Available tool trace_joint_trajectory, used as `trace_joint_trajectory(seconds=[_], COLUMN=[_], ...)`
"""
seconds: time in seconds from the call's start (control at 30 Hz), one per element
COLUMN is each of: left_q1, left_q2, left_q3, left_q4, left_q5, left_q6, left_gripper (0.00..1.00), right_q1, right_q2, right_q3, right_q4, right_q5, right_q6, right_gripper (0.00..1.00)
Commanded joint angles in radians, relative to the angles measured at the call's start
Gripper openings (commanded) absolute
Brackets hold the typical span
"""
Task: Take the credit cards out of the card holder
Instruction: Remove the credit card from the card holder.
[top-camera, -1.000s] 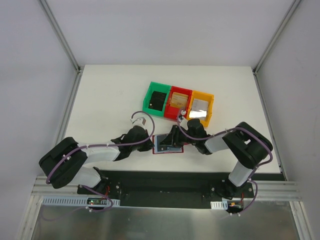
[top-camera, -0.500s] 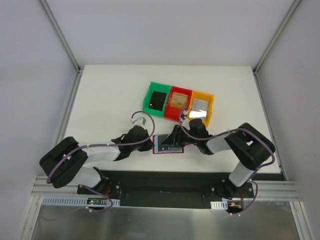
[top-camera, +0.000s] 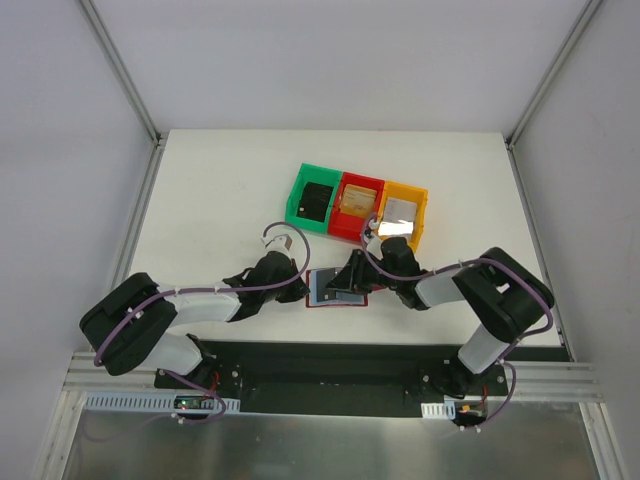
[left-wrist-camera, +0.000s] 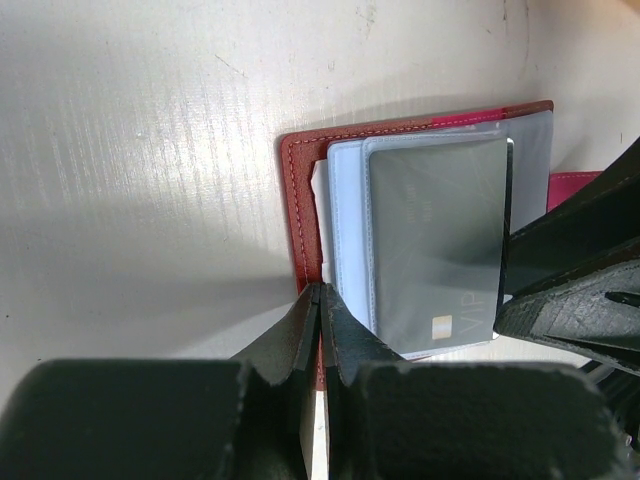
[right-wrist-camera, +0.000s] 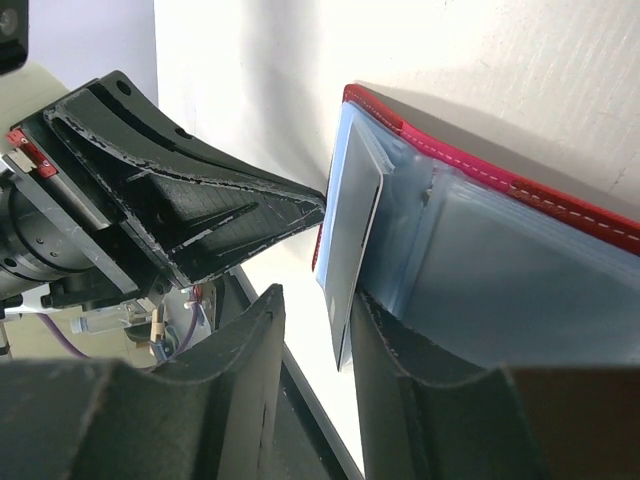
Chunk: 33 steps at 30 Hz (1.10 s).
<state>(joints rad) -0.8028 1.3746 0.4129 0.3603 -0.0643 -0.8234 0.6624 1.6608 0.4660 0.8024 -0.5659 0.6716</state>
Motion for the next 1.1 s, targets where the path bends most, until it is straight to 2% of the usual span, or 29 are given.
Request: trace_joint_trajectory(seconds=[0.0,0.3,1.07], left_q1=[0.008,0.008,0.007], left_q2=[0.032,0.046,0.093], left_q3=[-0.013,0.000,0.020], left_q4=[-0.072,-0.008,0.094], left_q5=[-0.026,0.052,0.155], left_q6=[0.001,0.035,0.046], left_gripper=[0.00,0.00,0.00], right_q1=[-0.012,-0.010,0.003], right_q2=[-0.055,-0.029,0.042], right_q3=[-0.003,0.025,0.066], right_q4=[0.035,0.037,0.060], right_q5=[-0.019,-0.043,-0.061], right_q6=[-0.012,-0.009,0.008], right_gripper=[0.35,0.41,0.41])
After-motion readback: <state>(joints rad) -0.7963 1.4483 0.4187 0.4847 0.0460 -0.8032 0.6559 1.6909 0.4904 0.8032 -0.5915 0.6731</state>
